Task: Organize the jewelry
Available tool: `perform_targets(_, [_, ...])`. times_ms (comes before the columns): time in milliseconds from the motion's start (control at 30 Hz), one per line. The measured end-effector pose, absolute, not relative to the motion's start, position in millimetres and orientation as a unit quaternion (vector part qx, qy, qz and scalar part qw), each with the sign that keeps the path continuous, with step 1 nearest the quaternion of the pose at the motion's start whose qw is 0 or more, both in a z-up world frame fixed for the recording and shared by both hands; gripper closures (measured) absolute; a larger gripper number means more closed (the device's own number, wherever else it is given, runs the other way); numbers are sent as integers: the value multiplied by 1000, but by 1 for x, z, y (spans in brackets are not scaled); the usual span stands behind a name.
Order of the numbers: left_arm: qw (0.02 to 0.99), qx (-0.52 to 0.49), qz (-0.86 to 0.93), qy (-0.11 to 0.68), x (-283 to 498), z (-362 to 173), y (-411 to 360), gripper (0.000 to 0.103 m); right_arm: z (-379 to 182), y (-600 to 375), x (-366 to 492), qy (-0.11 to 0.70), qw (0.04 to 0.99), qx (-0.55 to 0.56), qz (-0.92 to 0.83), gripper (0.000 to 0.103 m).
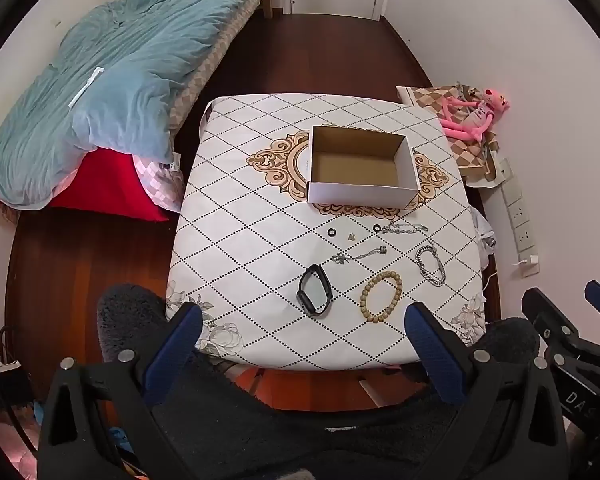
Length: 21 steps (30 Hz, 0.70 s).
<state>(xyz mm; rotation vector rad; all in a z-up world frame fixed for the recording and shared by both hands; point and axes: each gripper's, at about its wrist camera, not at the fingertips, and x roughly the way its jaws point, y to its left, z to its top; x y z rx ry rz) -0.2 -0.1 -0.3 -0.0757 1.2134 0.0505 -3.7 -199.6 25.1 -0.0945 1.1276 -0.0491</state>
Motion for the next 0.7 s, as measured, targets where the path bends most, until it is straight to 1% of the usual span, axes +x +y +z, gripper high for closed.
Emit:
perform_targets(600, [821,-38,24,569,-2,-4,1,0,23,-200,-1,537,842,-48,-23,0])
perform_targets(700, [821,-33,25,570,-10,2,2,0,22,-201,-5,537,842,-48,-24,0])
